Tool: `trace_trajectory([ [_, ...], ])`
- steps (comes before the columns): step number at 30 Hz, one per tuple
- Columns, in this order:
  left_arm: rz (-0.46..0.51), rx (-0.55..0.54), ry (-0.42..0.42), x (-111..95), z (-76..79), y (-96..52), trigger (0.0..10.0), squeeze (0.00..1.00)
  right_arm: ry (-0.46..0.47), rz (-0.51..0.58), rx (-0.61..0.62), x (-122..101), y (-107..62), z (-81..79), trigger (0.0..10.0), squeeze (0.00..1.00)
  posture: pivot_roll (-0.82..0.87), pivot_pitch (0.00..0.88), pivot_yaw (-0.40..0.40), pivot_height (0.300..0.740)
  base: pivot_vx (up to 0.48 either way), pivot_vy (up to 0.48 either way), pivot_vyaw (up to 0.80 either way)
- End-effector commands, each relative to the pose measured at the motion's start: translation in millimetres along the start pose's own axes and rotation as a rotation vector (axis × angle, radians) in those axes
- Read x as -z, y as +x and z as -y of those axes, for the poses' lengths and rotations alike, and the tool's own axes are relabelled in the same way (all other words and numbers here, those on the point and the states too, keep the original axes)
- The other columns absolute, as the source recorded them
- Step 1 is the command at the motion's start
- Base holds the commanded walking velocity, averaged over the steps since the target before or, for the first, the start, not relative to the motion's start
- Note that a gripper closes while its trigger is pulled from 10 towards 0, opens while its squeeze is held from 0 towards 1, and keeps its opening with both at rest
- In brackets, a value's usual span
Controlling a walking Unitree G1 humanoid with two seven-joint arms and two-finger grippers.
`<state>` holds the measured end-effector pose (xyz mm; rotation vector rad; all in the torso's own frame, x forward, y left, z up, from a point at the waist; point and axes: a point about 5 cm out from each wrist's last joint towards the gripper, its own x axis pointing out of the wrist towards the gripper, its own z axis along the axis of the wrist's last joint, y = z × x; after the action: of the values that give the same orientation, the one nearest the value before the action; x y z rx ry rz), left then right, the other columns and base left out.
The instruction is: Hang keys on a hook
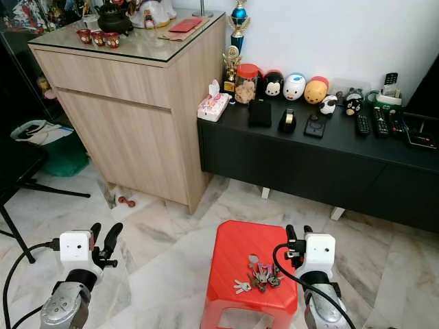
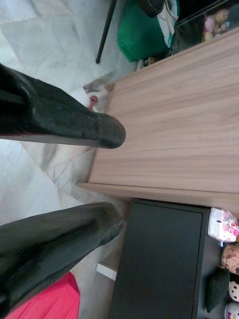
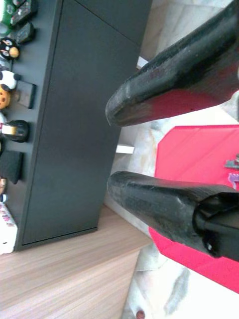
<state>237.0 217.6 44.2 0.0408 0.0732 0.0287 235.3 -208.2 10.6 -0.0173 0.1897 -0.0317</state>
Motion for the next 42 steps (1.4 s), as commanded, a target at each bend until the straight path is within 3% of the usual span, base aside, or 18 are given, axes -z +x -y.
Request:
trace_trajectory([
  [1,-0.004,0.008,0.022,-1.6,-2.1,-1.6,10.0,0.00,-0.001,0.001,0.001,-0.7,-1.1,-0.4,10.0,0.00,-0.06,0.000,0.014,0.705,0.000,0.000,0.00],
  [10,-0.011,0.010,0.024,-0.3,-1.7,-2.3,10.0,0.00,-0.005,-0.015,-0.008,0.2,-5.5,1.2,10.0,0.00,-0.07,0.000,-0.002,0.655,0.000,0.000,0.00],
  [19,-0.017,0.012,0.016,0.9,0.5,-5.8,10.0,0.00,0.008,-0.009,-0.038,-1.6,-7.4,-4.9,10.0,0.00,-0.06,0.000,-0.008,0.655,0.000,0.000,0.00],
  [42,-0.026,0.017,0.012,0.1,0.0,-3.3,10.0,0.00,0.018,-0.043,-0.039,1.2,-10.2,-3.4,10.0,0.00,-0.06,0.005,-0.004,0.655,0.000,0.000,0.00],
])
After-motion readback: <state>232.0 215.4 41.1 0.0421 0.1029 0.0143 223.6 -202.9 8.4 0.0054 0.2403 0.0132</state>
